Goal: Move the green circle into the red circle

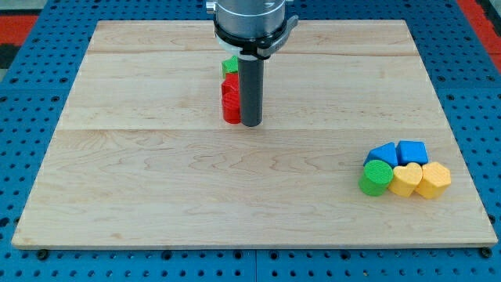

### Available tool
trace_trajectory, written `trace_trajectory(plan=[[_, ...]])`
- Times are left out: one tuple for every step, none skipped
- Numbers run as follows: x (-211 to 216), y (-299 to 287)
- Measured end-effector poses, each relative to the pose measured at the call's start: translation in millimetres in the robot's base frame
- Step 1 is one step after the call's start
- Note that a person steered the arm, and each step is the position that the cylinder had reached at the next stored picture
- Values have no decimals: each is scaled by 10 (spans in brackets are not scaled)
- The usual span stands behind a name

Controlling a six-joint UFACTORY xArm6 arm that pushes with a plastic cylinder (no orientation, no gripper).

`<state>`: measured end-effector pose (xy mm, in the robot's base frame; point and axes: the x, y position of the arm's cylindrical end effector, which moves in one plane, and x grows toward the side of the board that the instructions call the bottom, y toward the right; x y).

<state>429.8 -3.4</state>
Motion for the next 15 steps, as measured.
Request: trace_trajectory(plan=[[0,0],[79,0],[330,50],[642,152],[918,369],[1068,564],[1209,1023],[1279,1458],[1388,1791],[1426,1947],[1407,2007],[1310,2007],[1228,2006],[1166,1836],[1105,1568]])
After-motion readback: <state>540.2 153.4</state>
